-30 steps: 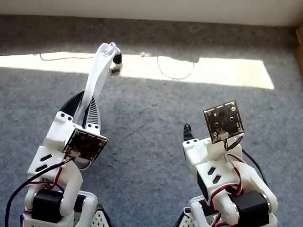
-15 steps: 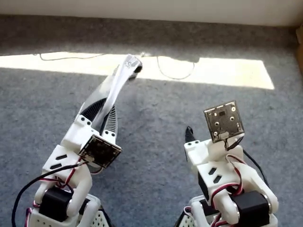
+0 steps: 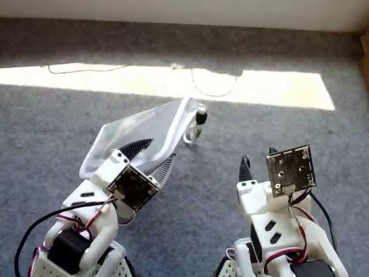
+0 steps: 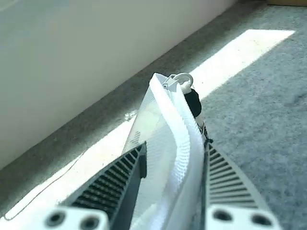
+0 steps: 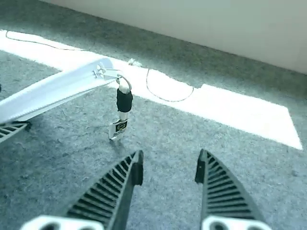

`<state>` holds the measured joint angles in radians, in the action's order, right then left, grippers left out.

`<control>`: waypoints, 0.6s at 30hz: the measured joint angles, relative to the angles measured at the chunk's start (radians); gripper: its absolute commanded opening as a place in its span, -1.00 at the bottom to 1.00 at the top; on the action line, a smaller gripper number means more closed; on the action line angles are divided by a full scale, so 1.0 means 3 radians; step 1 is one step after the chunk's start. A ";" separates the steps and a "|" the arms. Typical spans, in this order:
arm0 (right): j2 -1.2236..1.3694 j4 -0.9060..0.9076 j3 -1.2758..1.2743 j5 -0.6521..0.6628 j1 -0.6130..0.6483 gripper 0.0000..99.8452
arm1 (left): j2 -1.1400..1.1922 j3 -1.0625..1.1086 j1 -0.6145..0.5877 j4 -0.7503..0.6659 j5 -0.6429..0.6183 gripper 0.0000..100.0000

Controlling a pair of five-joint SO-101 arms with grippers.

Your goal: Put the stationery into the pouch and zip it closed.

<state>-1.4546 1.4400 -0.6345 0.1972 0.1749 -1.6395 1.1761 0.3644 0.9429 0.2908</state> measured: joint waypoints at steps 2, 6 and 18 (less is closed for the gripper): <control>-0.0005 0.0000 0.0000 0.0010 0.0000 -0.64 | -0.0015 -0.0128 0.0082 0.0143 0.0000 -0.62; -0.0005 0.0000 0.0000 0.0020 0.0000 -0.64 | -0.0051 -0.0332 0.0184 0.0292 -0.0005 -0.62; -0.0005 0.0000 0.0000 0.0020 -0.0005 -0.65 | -0.0072 -0.1054 0.0194 0.0696 -0.0215 -0.87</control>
<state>-1.4561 1.4400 -0.6345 0.2033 0.1734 -1.6609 0.8600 0.4227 1.1515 0.2263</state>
